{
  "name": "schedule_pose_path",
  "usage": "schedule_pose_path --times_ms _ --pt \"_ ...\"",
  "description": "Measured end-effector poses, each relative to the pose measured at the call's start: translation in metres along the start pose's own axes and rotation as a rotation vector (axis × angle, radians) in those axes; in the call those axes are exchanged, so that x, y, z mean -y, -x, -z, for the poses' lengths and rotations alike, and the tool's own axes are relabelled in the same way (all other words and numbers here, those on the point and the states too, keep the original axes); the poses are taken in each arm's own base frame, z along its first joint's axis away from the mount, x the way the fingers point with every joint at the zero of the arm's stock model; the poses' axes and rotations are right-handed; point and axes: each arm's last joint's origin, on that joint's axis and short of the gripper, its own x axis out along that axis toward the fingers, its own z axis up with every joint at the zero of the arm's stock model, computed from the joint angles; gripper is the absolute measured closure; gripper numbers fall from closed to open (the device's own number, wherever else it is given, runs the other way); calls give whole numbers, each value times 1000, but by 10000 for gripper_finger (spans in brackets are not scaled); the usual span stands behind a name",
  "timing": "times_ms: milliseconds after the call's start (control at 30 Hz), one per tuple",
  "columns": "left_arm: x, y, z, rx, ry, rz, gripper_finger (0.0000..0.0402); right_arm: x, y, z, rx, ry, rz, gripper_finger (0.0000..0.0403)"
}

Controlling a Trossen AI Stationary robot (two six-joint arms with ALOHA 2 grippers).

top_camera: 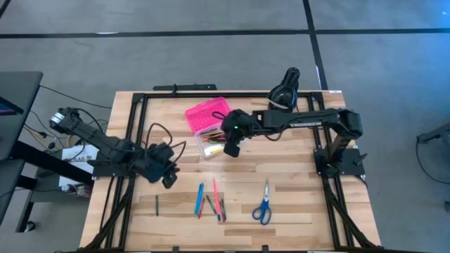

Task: Pick & place school supplies into a supply box
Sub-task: Put the green crayon into the pink supply box

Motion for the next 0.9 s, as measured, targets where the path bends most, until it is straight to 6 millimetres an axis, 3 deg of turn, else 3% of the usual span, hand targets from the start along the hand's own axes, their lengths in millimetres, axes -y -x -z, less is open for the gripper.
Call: schedule_pose_path --times_ms 267,467,667,900 --pt "13 -5 41 -111 221 -85 285 -21 50 -4 84 41 -27 331" --pt "23 -22 77 -259 390 -255 285 -21 77 -7 153 38 -41 331" --pt "32 -48 109 -348 488 -425 285 -21 89 -5 152 67 -43 331" --pt "45 -73 126 -393 521 -417 285 -20 89 -3 138 79 -42 331"
